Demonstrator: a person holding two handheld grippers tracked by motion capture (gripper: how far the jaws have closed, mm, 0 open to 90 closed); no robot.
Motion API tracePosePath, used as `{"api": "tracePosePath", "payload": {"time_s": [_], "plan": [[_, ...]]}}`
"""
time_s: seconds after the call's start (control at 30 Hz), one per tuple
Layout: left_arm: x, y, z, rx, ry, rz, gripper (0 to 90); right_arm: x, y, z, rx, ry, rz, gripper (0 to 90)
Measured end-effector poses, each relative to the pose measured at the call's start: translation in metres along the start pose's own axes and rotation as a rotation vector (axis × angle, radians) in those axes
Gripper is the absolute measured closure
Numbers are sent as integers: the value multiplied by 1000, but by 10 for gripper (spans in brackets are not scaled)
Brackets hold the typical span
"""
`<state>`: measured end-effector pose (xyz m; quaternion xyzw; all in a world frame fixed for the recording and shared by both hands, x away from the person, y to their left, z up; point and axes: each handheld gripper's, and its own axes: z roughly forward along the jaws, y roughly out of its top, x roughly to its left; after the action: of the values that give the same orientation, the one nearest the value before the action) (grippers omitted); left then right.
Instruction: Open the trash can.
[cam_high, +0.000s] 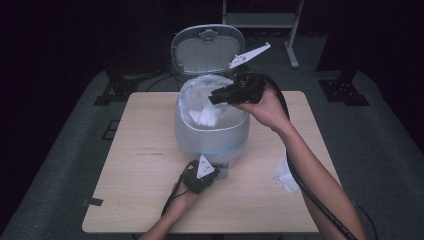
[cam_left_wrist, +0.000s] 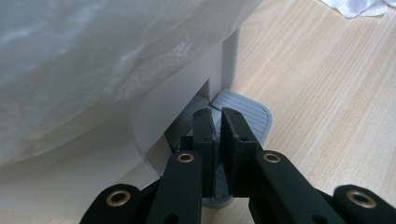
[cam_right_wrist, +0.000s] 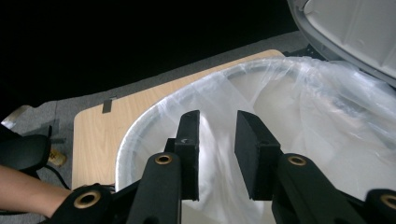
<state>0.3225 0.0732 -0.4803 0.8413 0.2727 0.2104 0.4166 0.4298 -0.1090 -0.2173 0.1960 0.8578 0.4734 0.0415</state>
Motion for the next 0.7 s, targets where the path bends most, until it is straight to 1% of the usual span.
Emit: {"api": "tracePosePath", "payload": {"time_s": [0.27,0.37,0.53,0.7], "plan": [[0,0,0,1,2,2,848,2,-4,-4,-19,10,-1,698],[0,0,0,0,1,2,848,3,-7,-8,-17,11,-2,672],[-1,0,0,0,3,6,848,3,-13,-17,-29,16,1,652],[0,0,0,-1,1,-1,848,5,-20,-29,-41,10,1,621]]}}
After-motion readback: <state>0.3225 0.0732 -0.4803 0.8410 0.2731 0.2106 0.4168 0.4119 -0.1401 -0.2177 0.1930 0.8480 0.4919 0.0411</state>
